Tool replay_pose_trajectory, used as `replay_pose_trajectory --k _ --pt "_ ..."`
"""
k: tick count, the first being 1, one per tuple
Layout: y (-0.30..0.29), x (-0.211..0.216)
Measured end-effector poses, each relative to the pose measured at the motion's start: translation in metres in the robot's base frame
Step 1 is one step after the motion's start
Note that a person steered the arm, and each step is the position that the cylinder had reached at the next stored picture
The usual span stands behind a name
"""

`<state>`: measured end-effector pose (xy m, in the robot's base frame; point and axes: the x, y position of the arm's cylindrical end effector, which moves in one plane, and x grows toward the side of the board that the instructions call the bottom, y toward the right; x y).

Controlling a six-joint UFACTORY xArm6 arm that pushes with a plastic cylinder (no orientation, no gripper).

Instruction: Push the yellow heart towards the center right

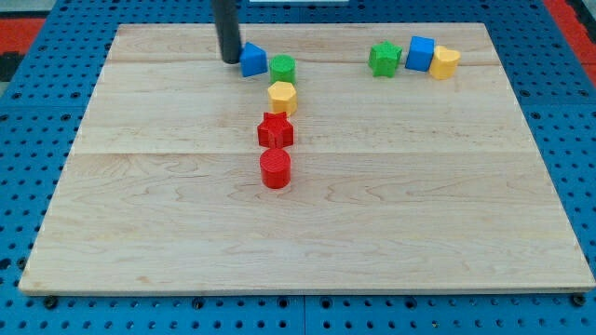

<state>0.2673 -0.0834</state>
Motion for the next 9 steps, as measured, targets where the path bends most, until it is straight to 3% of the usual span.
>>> replay_pose_trajectory --k 3,4,5,6,7,8,9 --pt "0.037 -0.012" --pt "0.008 -0.053" --pt "0.026 -0.074" --pt "0.095 -0.074" --pt "0.217 -0.07" --pt "0.279 -0.076" --pt "0.316 -0.03"
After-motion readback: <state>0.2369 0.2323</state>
